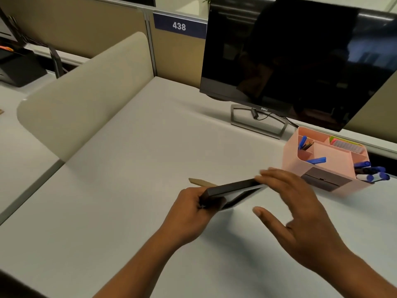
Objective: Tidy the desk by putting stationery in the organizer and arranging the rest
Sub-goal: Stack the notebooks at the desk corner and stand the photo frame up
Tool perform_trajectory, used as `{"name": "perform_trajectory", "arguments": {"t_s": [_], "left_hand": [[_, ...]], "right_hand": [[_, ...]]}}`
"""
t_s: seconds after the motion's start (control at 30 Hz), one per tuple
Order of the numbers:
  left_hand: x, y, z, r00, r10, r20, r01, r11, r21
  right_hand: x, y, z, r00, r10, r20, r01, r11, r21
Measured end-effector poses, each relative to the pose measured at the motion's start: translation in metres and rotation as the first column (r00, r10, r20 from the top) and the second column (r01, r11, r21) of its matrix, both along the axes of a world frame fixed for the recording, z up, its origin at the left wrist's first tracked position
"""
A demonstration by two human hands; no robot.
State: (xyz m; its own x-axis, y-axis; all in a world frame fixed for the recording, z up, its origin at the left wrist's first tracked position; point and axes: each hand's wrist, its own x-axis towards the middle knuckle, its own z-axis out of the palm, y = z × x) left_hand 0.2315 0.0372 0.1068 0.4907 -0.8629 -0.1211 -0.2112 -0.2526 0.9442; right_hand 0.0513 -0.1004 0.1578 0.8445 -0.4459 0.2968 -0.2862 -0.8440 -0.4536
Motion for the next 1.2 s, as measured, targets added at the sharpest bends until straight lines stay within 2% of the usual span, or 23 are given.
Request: {"name": "perform_trajectory", "arguments": {"t_s": [0.07, 0.13, 0.23, 0.37, 0.5, 0.57, 0.8, 1.03, 1.2], "left_hand": [[0.013, -0.002, 0.002, 0.999, 0.008, 0.041, -0.008, 1.0, -0.002], [0.028, -0.005, 0.004, 0.997, 0.022, 0.079, -0.022, 1.0, -0.004], [0.05, -0.011, 0.007, 0.993, 0.068, 0.097, -0.065, 0.997, -0.036], [0.08, -0.026, 0.014, 0.988, 0.12, 0.101, -0.114, 0.992, -0.057], [0.112, -0.044, 0.02, 0.984, 0.174, -0.027, -0.175, 0.983, -0.055], [0.127, -0.054, 0.021, 0.976, 0.2, -0.086, -0.205, 0.977, -0.053], [0.172, -0.083, 0.007, 0.954, 0.245, -0.175, -0.259, 0.964, -0.059], [0.191, -0.096, -0.007, 0.914, 0.286, -0.289, -0.323, 0.942, -0.091], [0.205, -0.097, -0.012, 0.916, 0.287, -0.28, -0.318, 0.945, -0.072]], "right_hand": [[-0.02, -0.004, -0.019, 0.99, -0.134, 0.047, 0.126, 0.983, 0.134], [-0.043, -0.014, -0.044, 0.965, -0.262, 0.025, 0.251, 0.945, 0.212], [-0.082, -0.039, -0.084, 0.901, -0.417, -0.119, 0.432, 0.882, 0.187], [-0.128, -0.058, -0.129, 0.738, -0.584, -0.339, 0.647, 0.755, 0.107], [-0.146, -0.062, -0.159, 0.689, -0.553, -0.469, 0.608, 0.793, -0.042], [-0.145, -0.067, -0.164, 0.678, -0.548, -0.49, 0.614, 0.789, -0.033], [-0.143, -0.078, -0.174, 0.709, -0.547, -0.445, 0.603, 0.798, -0.019], [-0.142, -0.085, -0.18, 0.748, -0.519, -0.413, 0.538, 0.839, -0.08], [-0.141, -0.088, -0.185, 0.767, -0.527, -0.366, 0.534, 0.841, -0.092]]}}
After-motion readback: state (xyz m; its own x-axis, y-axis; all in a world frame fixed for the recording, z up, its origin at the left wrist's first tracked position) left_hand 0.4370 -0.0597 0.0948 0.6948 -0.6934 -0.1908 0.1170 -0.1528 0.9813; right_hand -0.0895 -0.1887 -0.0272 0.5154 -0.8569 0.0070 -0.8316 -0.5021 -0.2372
